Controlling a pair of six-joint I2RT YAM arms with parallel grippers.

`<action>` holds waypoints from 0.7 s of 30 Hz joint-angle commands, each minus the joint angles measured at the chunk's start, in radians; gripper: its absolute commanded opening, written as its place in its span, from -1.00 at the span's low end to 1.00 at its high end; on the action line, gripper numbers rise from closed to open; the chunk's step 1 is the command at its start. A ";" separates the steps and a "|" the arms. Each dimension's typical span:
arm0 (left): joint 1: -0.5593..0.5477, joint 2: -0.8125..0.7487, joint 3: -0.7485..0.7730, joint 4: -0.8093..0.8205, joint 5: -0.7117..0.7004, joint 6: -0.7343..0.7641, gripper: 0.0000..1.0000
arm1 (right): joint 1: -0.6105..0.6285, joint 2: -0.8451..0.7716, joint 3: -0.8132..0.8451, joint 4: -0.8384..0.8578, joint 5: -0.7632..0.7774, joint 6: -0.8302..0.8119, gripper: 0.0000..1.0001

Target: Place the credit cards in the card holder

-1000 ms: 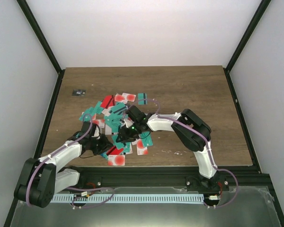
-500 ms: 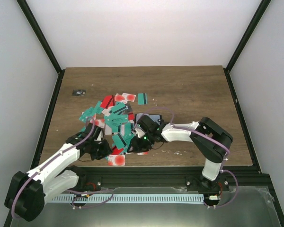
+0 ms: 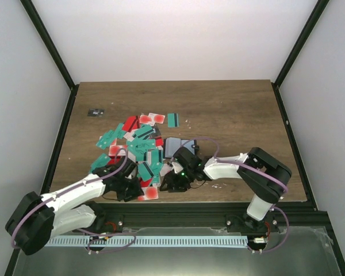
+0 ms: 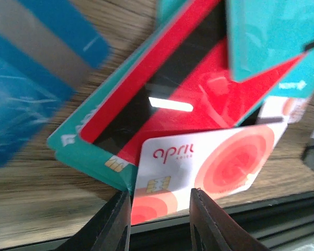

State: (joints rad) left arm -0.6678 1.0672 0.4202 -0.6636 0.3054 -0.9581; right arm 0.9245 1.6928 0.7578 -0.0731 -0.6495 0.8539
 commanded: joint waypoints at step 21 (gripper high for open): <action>-0.150 0.078 0.222 0.035 -0.153 0.059 -0.13 | -0.014 -0.253 -0.139 -0.097 0.073 0.042 0.05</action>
State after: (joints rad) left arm -0.8455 1.1278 0.5838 -0.5663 0.2211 -1.0332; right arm 0.9180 1.5436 0.6598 -0.0872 -0.6228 0.8986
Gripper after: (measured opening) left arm 0.424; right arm 0.525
